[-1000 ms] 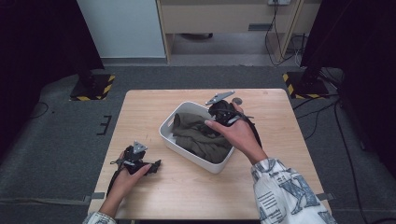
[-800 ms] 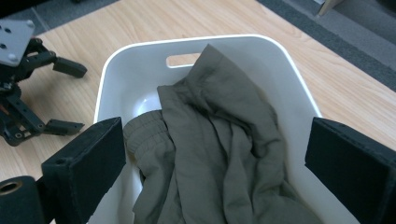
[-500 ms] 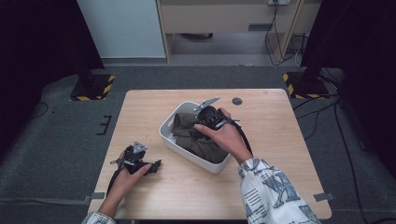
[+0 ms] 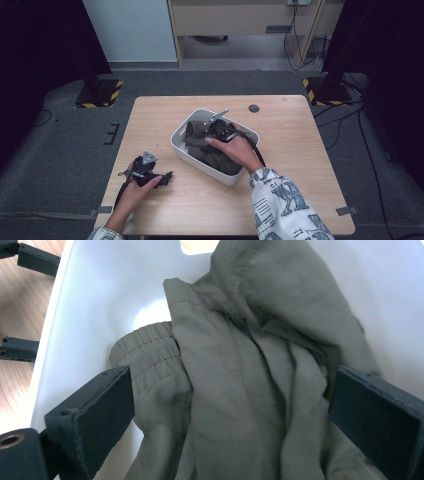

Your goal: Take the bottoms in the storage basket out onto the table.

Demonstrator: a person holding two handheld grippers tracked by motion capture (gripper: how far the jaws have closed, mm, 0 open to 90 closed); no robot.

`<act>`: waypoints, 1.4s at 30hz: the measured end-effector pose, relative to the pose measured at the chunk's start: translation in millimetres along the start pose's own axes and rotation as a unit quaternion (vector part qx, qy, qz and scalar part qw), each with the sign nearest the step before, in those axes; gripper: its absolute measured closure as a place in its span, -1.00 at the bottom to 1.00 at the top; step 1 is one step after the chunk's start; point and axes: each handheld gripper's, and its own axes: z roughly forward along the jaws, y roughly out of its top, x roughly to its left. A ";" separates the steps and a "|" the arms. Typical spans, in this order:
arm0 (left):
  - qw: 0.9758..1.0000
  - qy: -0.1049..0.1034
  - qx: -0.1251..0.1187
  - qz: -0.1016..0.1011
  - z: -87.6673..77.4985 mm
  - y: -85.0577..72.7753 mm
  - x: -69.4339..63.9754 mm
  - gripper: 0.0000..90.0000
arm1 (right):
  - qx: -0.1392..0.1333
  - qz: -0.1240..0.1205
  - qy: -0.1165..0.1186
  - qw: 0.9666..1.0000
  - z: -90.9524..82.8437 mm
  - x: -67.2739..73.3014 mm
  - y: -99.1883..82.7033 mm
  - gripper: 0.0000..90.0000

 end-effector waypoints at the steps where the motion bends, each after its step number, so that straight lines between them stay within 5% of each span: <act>1: 1.000 0.000 0.000 0.000 0.0 0.0 0.0 -1.00 | 0.000 0.000 0.000 1.000 0.0 0.0 0.0 -0.90; 15: 1.000 0.000 0.000 0.000 0.0 0.0 0.0 -1.00 | 0.033 0.009 0.015 0.999 29.9 1.4 -11.8 -0.96; 32: 1.000 -0.001 0.000 0.001 -0.1 -0.2 0.0 -1.00 | 0.083 0.004 -0.008 0.996 55.1 -1.4 -20.0 -0.99; 42: 1.000 -0.001 0.000 0.001 -0.2 -0.2 0.0 -1.00 | 0.085 0.010 0.003 0.996 54.2 -7.4 -19.3 -0.14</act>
